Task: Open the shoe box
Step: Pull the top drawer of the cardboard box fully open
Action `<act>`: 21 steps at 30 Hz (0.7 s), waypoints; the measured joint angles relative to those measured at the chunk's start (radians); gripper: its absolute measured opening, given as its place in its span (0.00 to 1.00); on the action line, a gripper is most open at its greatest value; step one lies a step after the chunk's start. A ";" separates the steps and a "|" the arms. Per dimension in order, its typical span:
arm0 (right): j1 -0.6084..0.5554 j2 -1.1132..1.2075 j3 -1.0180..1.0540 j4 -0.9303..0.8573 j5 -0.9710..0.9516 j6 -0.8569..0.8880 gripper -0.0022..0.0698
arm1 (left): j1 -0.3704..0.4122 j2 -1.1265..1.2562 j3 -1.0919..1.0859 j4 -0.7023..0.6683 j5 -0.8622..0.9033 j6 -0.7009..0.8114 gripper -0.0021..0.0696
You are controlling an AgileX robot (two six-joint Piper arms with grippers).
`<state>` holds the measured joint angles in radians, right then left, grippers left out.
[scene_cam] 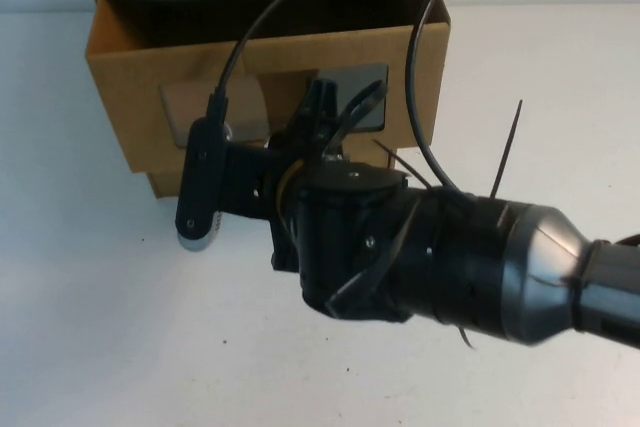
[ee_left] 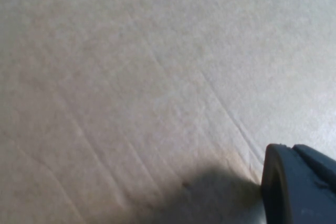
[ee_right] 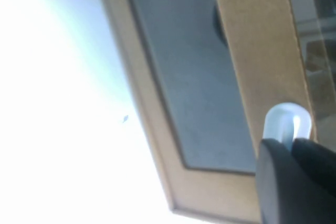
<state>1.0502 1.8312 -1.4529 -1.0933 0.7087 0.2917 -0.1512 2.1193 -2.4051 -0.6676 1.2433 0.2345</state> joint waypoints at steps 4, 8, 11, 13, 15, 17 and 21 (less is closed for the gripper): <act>0.054 -0.046 0.038 0.061 0.061 0.000 0.04 | 0.000 0.000 0.000 0.000 0.000 0.000 0.02; 0.106 -0.089 0.083 0.107 0.120 0.000 0.04 | 0.000 0.000 0.000 0.000 0.000 0.000 0.02; 0.150 -0.113 0.114 0.139 0.158 0.000 0.04 | 0.000 0.000 0.000 0.000 0.000 0.000 0.02; 0.175 -0.128 0.132 0.169 0.179 0.000 0.04 | 0.000 0.000 0.000 0.000 0.000 0.000 0.02; 0.198 -0.137 0.139 0.200 0.203 0.000 0.04 | 0.000 0.000 0.000 0.000 0.000 0.000 0.02; 0.213 -0.143 0.139 0.221 0.220 0.000 0.04 | 0.000 0.000 0.000 0.000 0.000 0.000 0.02; 0.220 -0.157 0.139 0.255 0.227 -0.002 0.04 | 0.000 0.000 0.000 0.000 0.000 0.000 0.02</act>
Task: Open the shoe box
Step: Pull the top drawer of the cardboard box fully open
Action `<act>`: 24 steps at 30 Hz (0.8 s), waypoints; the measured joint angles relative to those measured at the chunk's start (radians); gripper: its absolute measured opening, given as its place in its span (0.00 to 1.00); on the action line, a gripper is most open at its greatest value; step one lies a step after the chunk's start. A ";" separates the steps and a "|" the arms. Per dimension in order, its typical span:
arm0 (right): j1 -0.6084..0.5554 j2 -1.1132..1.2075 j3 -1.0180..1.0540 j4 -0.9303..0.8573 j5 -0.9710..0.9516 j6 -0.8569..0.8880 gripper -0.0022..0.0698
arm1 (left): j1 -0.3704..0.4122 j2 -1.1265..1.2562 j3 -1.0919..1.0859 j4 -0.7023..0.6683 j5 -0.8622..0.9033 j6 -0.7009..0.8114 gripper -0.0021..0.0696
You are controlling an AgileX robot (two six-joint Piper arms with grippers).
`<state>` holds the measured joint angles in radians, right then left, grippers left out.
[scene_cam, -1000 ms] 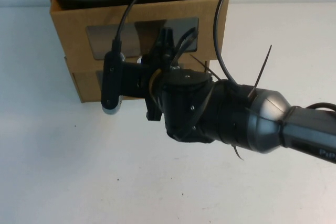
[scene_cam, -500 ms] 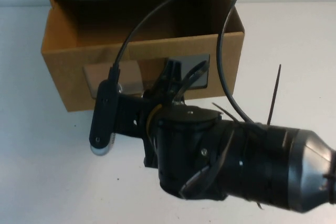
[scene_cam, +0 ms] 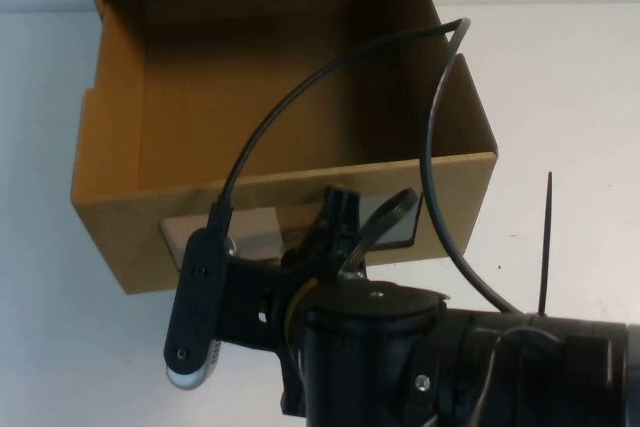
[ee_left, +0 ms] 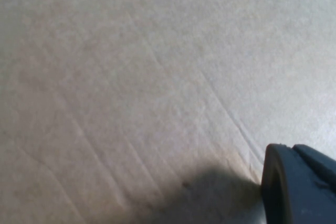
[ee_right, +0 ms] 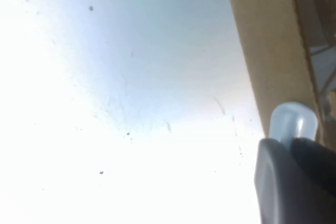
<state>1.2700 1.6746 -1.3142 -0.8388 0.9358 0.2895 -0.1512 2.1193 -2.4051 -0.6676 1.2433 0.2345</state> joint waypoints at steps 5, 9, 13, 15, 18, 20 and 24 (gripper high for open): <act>0.000 -0.002 0.000 0.010 0.000 0.000 0.04 | 0.000 0.000 0.000 0.000 0.000 0.000 0.02; 0.000 -0.005 0.000 0.061 0.007 0.002 0.15 | 0.000 0.000 0.000 0.000 0.000 0.000 0.02; 0.002 -0.016 0.000 0.137 0.024 0.002 0.44 | 0.000 -0.002 0.000 0.000 0.000 0.000 0.02; 0.004 -0.033 0.000 0.163 0.031 0.002 0.54 | 0.000 -0.002 0.000 -0.002 0.000 0.000 0.02; 0.006 -0.069 0.000 0.201 0.053 0.002 0.56 | 0.000 -0.008 0.000 -0.004 -0.002 0.000 0.02; 0.020 -0.101 0.000 0.219 0.076 0.002 0.53 | 0.000 -0.017 0.000 0.001 0.001 0.000 0.02; 0.068 -0.170 -0.008 0.269 0.140 0.002 0.44 | 0.000 -0.030 -0.029 0.009 0.014 0.000 0.02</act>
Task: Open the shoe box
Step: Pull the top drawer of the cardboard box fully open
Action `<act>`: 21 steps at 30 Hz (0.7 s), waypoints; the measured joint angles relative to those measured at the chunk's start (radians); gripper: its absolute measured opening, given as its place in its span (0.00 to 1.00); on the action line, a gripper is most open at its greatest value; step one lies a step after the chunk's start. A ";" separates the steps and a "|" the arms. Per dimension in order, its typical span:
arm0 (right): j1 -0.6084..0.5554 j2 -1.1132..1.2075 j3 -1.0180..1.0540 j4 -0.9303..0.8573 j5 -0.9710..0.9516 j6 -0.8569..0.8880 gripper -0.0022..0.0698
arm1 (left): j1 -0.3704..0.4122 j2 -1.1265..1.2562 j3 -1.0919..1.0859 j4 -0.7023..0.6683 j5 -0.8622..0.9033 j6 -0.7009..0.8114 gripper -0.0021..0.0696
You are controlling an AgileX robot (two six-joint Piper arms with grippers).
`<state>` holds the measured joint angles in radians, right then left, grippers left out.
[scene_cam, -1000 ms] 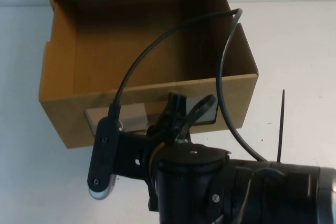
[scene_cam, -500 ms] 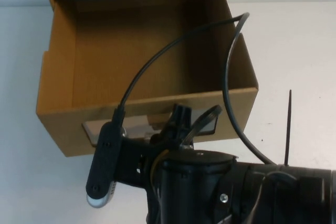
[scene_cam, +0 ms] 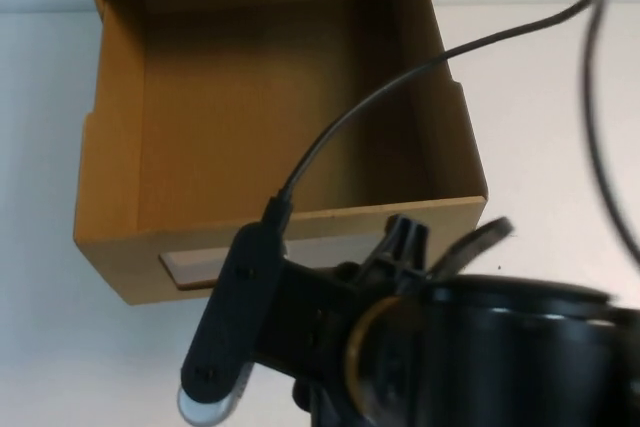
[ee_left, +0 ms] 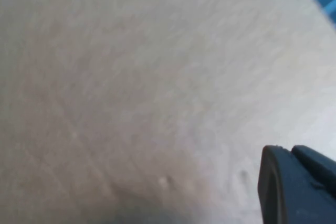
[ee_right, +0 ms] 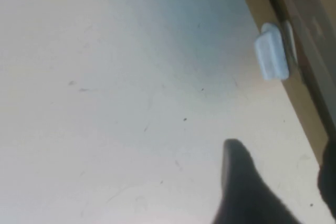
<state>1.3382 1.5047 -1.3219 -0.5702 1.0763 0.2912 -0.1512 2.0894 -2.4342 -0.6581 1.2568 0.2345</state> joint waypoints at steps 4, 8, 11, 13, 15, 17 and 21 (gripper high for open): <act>0.031 -0.070 -0.023 0.023 0.050 -0.002 0.33 | 0.000 -0.038 -0.043 0.001 0.002 0.000 0.02; 0.035 -0.126 -0.048 -0.031 0.075 0.039 0.14 | 0.000 -0.106 -0.059 0.004 0.002 0.000 0.02; 0.023 -0.139 -0.073 -0.108 0.107 0.077 0.05 | 0.000 -0.158 -0.061 0.032 0.006 0.007 0.02; -0.017 -0.141 -0.103 -0.129 0.113 0.088 0.03 | 0.000 -0.192 -0.061 0.058 0.010 0.012 0.02; -0.082 -0.142 -0.142 -0.136 0.113 0.090 0.02 | 0.000 -0.232 -0.058 0.093 0.010 0.014 0.02; -0.177 -0.141 -0.182 -0.138 0.108 0.087 0.02 | 0.000 -0.282 -0.026 0.117 0.010 0.019 0.02; -0.412 -0.143 -0.240 -0.039 0.057 0.023 0.02 | 0.000 -0.391 0.097 0.141 0.010 0.055 0.02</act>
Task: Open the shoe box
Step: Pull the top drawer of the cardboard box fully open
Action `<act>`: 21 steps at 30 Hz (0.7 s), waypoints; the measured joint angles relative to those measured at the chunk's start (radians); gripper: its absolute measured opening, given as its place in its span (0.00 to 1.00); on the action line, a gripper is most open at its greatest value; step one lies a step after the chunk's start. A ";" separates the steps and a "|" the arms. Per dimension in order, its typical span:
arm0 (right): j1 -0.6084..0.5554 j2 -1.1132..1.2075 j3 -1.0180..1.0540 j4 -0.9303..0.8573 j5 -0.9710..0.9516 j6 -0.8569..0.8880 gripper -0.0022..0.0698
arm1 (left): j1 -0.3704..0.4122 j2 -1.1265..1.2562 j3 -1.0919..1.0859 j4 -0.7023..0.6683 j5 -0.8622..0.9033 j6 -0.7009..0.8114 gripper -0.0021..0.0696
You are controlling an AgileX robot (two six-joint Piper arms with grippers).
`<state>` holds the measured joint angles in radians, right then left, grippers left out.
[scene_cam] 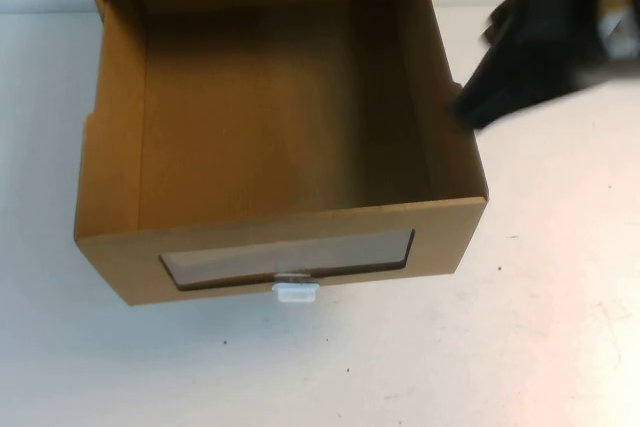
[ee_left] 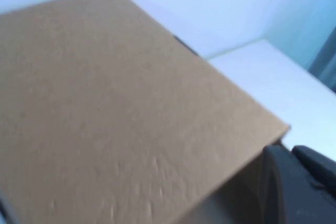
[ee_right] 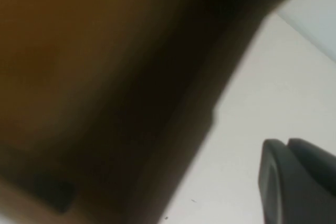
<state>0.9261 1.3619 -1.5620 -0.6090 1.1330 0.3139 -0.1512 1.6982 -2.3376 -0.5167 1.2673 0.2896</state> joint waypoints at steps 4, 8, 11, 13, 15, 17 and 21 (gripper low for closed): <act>-0.260 0.000 -0.012 0.218 -0.059 -0.127 0.01 | 0.000 -0.113 0.185 0.044 0.000 0.025 0.02; -0.482 -0.007 0.012 0.426 -0.100 -0.257 0.01 | 0.000 -0.265 0.420 0.107 -0.049 0.031 0.02; -0.613 -0.037 0.069 0.565 -0.148 -0.341 0.01 | 0.000 -0.395 0.618 0.122 -0.187 0.049 0.02; -0.667 -0.075 0.131 0.639 -0.190 -0.380 0.01 | 0.000 -0.490 0.769 0.122 -0.291 0.071 0.02; -0.698 -0.130 0.202 0.684 -0.253 -0.398 0.01 | 0.000 -0.602 0.911 0.122 -0.403 0.097 0.02; -0.709 -0.194 0.295 0.706 -0.320 -0.406 0.01 | 0.000 -0.717 1.073 0.122 -0.537 0.120 0.02; -0.712 -0.315 0.478 0.756 -0.455 -0.409 0.01 | 0.000 -0.915 1.375 0.120 -0.788 0.137 0.02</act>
<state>0.2137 1.0465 -1.0839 0.1475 0.6776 -0.0948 -0.1512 0.7827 -0.9625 -0.3965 0.4795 0.4267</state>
